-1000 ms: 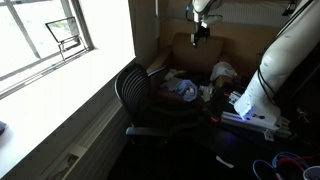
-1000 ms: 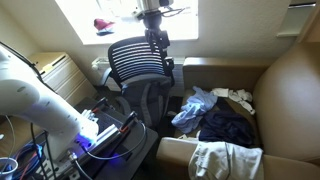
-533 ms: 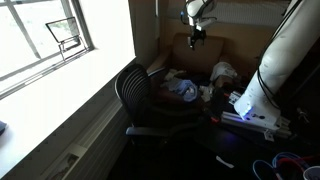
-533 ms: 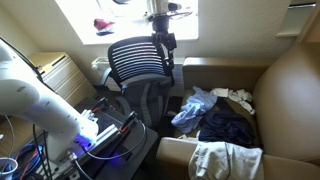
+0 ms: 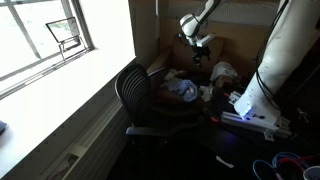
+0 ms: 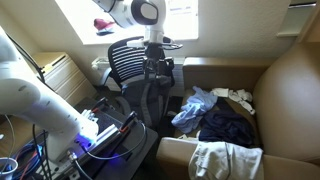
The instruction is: Put the blue t shirt on the backrest of the chair
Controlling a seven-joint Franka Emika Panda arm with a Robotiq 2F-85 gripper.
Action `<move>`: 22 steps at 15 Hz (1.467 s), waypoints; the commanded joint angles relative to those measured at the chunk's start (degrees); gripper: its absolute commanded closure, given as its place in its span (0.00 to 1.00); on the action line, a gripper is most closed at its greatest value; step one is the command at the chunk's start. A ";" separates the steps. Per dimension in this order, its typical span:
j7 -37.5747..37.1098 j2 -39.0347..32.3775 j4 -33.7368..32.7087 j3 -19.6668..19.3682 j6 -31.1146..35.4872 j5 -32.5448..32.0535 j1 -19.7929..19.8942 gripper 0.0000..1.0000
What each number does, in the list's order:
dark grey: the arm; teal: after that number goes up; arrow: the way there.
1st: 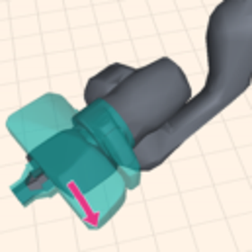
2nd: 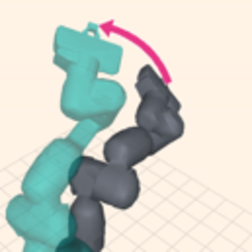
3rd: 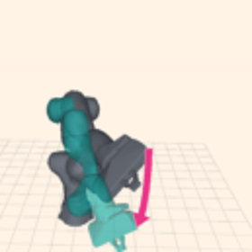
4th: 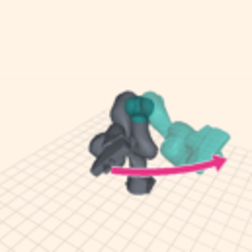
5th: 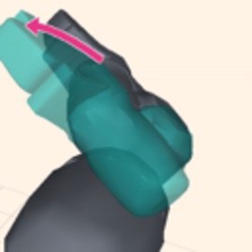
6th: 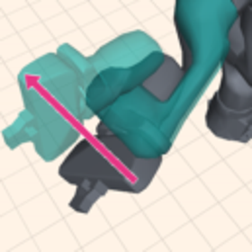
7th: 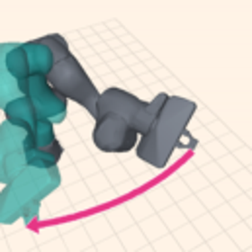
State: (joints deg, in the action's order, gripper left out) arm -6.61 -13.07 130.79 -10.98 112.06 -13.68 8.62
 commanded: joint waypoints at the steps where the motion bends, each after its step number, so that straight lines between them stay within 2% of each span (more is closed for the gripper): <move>1: -0.48 -0.57 -0.09 0.27 -0.09 -0.01 -0.17 0.00; 3: -0.64 -0.67 -0.12 0.27 -0.09 -0.01 -0.27 0.00; 4: -0.68 0.22 1.04 0.26 2.23 0.11 -0.15 0.00; 7: -5.08 -2.42 1.95 0.08 15.70 2.18 0.14 0.00; 12: -10.79 -11.39 0.04 -1.73 39.17 5.46 0.11 0.00; 13: -8.52 -7.92 1.27 -1.79 33.41 4.75 -1.04 0.00; 15: -9.74 -10.86 0.81 -2.68 38.23 5.56 -1.28 0.00; 19: -9.87 -11.78 0.41 -2.84 39.85 5.78 -1.17 0.00; 22: -10.11 -14.47 0.45 -1.64 49.43 9.68 0.27 0.00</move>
State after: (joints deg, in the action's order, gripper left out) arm -17.37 -24.84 131.16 -12.94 153.59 -7.80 8.28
